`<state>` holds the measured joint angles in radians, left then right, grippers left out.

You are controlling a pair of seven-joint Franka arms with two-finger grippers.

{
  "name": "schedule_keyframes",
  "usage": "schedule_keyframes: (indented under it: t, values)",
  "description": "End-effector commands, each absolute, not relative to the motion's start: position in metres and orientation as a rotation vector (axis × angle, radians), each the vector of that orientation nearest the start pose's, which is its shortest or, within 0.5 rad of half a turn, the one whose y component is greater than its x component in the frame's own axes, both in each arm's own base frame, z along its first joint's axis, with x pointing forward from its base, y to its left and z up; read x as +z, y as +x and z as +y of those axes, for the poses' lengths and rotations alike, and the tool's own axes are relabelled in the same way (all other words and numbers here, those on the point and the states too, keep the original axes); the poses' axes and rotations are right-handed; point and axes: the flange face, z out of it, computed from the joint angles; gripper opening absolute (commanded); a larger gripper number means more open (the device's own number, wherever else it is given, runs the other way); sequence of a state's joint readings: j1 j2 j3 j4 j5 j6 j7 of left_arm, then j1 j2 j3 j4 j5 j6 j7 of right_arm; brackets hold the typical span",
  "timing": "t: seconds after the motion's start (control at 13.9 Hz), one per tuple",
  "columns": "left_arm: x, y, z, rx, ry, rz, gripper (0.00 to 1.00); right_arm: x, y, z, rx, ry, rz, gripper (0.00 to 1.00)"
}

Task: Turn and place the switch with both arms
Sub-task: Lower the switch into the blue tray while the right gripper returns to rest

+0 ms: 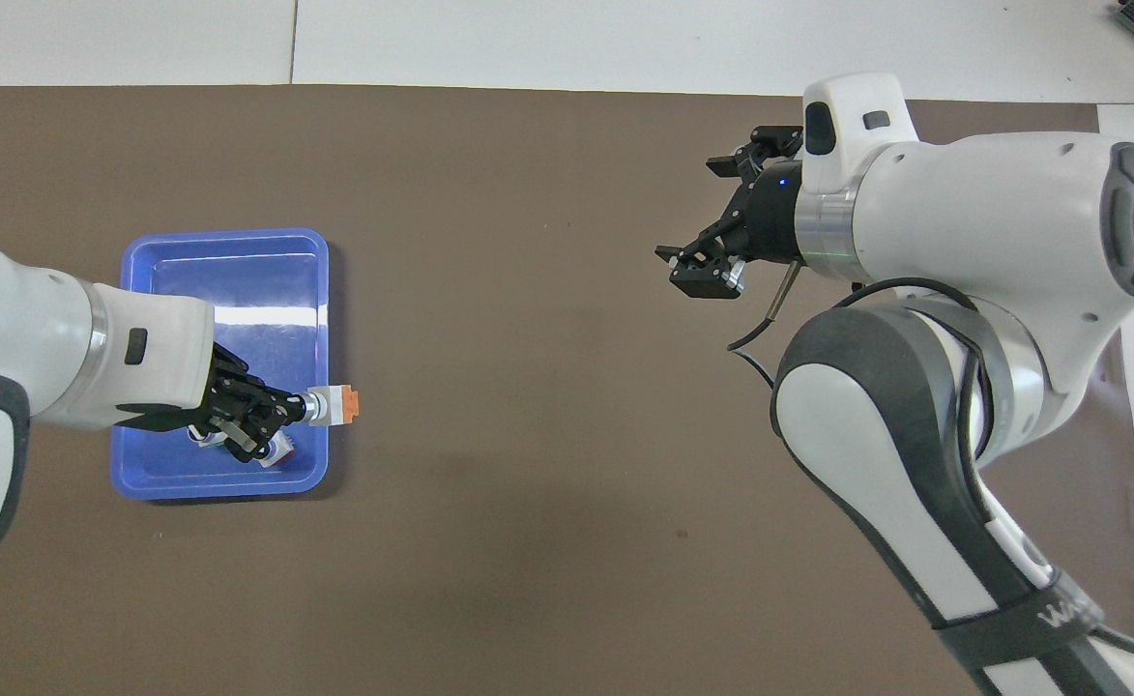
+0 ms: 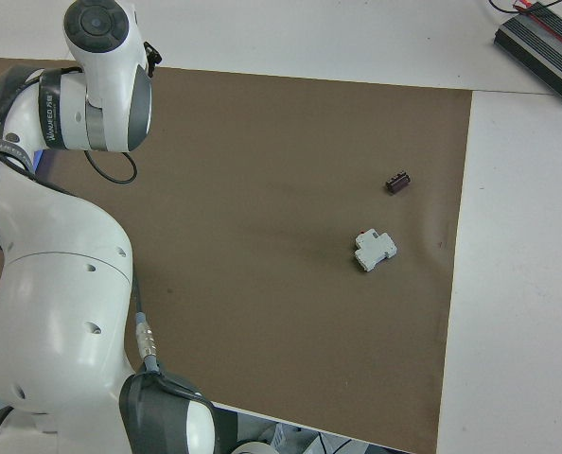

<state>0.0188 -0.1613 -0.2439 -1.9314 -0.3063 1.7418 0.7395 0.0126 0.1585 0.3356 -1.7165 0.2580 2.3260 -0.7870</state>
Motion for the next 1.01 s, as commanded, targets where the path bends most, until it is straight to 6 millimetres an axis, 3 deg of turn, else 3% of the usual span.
schedule_keyframes:
  t: [0.0,0.14,0.29,0.43,0.58,0.72,0.94]
  values:
    - [0.536,0.491,-0.129,-0.17,-2.824,1.646,0.0,0.542,0.609,0.209,-0.703,-2.74,-1.244,1.0]
    - [0.52,0.497,-0.116,-0.123,-2.772,1.66,0.0,0.546,0.609,0.2,-0.662,-2.877,-1.09,1.0]
    - [0.496,0.514,-0.106,-0.065,-2.607,1.758,0.0,0.552,0.614,0.169,-0.59,-2.981,-0.893,1.0]
    - [0.468,0.532,-0.095,-0.027,-2.521,1.802,0.0,0.569,0.609,0.132,-0.535,-3.052,-0.786,1.0]
    - [0.444,0.552,-0.075,-0.006,-2.321,1.937,0.0,0.587,0.594,0.091,-0.432,-3.119,-0.651,1.0]
    - [0.43,0.558,-0.063,0.002,-2.314,1.943,0.0,0.605,0.581,0.037,-0.369,-3.158,-0.393,1.0]
    - [0.406,0.554,-0.06,0.034,-2.177,2.036,0.0,0.633,0.561,0.001,-0.234,-3.118,-0.154,1.0]
